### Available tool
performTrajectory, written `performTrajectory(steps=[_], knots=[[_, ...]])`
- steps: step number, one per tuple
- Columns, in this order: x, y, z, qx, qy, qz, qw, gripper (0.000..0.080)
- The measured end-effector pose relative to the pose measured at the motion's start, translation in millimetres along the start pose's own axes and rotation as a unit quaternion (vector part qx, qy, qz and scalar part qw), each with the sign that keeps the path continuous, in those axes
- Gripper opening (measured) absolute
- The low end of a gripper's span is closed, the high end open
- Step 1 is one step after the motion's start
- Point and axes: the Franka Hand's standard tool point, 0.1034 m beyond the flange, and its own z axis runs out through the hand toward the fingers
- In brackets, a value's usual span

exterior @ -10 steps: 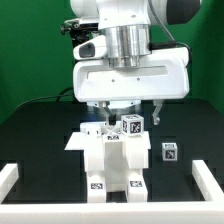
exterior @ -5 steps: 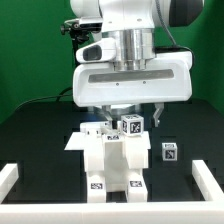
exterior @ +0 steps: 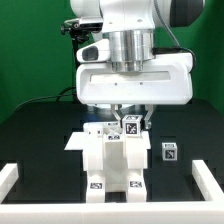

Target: Assemble chair

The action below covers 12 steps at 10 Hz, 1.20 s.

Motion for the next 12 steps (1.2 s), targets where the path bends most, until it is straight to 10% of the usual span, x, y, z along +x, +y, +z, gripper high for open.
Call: performTrajectory(steps=[5, 8, 9, 12], knots=[[-5.9, -14.9, 1.7, 0.003, -0.004, 0.324, 0.946, 0.0281], [-6.3, -15.5, 1.8, 0.003, -0.004, 0.301, 0.954, 0.0322], [-6.2, -15.3, 1.8, 0.003, -0.004, 0.291, 0.957, 0.0526], [4.2, -3.9, -7.6, 0.014, 0.001, -0.002, 1.0, 0.0638]])
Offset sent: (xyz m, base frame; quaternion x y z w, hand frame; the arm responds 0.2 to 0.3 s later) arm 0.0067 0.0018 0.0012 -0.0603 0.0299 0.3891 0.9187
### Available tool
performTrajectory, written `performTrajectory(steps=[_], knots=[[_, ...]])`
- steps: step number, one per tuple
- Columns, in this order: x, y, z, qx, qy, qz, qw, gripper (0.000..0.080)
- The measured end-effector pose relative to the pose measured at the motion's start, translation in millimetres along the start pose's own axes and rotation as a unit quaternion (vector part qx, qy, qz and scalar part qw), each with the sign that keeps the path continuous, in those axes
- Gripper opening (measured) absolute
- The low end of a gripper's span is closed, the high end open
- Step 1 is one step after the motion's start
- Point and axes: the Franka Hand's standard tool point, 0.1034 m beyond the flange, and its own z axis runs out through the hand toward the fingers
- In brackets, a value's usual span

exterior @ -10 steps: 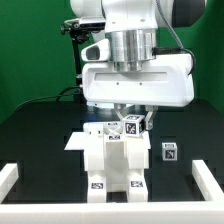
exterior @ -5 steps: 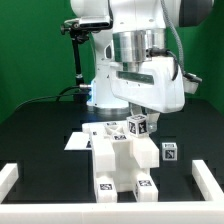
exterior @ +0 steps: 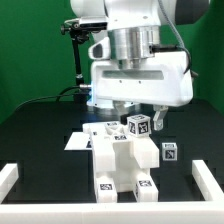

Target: Assemble chair

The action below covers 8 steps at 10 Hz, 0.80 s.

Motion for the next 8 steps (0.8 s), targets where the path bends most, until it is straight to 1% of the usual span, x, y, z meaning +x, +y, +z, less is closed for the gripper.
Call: performTrajectory(steps=[1, 4, 5, 6, 7, 8], knots=[[-2.8, -1.6, 1.5, -0.001, -0.002, -0.035, 0.999, 0.0647], [-2.0, 0.0, 2.3, -0.002, -0.002, -0.113, 0.994, 0.0649], [-1.8, -1.8, 4.3, -0.011, 0.0, -0.214, 0.977, 0.0649], [-7.5, -3.8, 9.0, -0.016, -0.006, -0.288, 0.958, 0.0649], [-9.8, -4.3, 9.3, -0.018, -0.015, -0.364, 0.931, 0.0649], [-9.7, -3.9, 9.4, -0.017, -0.015, -0.353, 0.935, 0.0649]])
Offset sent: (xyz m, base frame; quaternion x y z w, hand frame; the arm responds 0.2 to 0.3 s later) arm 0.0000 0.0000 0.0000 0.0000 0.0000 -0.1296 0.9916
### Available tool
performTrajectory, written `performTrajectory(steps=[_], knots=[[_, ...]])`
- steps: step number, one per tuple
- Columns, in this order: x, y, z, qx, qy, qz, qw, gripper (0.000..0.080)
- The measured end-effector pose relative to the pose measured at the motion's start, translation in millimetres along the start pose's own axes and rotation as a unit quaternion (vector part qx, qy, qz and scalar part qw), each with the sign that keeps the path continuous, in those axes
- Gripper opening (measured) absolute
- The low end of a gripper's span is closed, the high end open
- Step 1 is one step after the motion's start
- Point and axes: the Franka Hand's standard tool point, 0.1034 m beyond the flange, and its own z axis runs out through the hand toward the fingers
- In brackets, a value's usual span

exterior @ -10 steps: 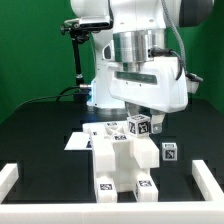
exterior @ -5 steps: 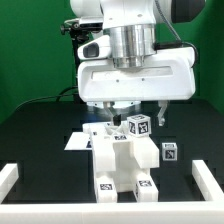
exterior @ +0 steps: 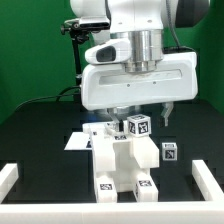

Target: Assemble chair

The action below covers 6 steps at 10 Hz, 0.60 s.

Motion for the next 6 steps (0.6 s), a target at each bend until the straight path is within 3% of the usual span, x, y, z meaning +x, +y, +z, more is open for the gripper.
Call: performTrajectory(steps=[2, 3, 4, 6], knots=[[-0.4, 0.0, 0.3, 0.0, 0.0, 0.01, 1.0, 0.0417], [-0.4, 0.0, 0.4, 0.0, 0.0, 0.034, 0.999, 0.0417], [-0.4, -0.2, 0.4, 0.0, 0.0, 0.076, 0.997, 0.0282], [-0.3, -0.7, 0.4, 0.001, 0.0, 0.123, 0.992, 0.0282]])
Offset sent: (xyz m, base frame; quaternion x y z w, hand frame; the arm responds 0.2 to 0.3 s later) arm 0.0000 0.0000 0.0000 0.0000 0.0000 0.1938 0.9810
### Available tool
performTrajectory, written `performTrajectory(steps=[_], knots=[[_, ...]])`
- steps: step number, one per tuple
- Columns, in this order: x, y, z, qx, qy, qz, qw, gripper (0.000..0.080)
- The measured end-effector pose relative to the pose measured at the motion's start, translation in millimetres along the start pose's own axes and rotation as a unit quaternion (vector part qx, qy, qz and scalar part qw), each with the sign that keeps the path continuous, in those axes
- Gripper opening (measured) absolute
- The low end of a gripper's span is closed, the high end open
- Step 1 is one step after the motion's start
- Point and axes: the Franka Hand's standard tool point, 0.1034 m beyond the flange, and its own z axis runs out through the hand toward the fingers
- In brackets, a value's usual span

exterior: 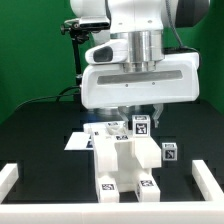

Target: Assemble chair

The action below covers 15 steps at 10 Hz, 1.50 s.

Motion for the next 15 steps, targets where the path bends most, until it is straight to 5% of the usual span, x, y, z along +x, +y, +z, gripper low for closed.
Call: performTrajectory(steps=[3, 7, 8, 9, 10, 11, 13, 15], knots=[[1.7, -5.0, 0.6, -0.001, 0.011, 0.185, 0.983, 0.0282], [3.8, -12.0, 0.9, 0.016, 0.01, 0.436, 0.9, 0.0282], [3.7, -12.9, 0.9, 0.016, 0.01, 0.425, 0.905, 0.031], [3.7, -13.1, 1.0, 0.016, 0.011, 0.411, 0.911, 0.0458], [3.6, -11.2, 0.0, 0.014, 0.01, 0.363, 0.932, 0.0458], [4.2, -6.7, -3.3, 0.014, 0.006, 0.272, 0.962, 0.0606], [2.2, 1.1, -9.8, 0.019, -0.01, 0.103, 0.994, 0.064], [0.7, 1.7, -8.5, 0.019, -0.012, 0.061, 0.998, 0.0648]])
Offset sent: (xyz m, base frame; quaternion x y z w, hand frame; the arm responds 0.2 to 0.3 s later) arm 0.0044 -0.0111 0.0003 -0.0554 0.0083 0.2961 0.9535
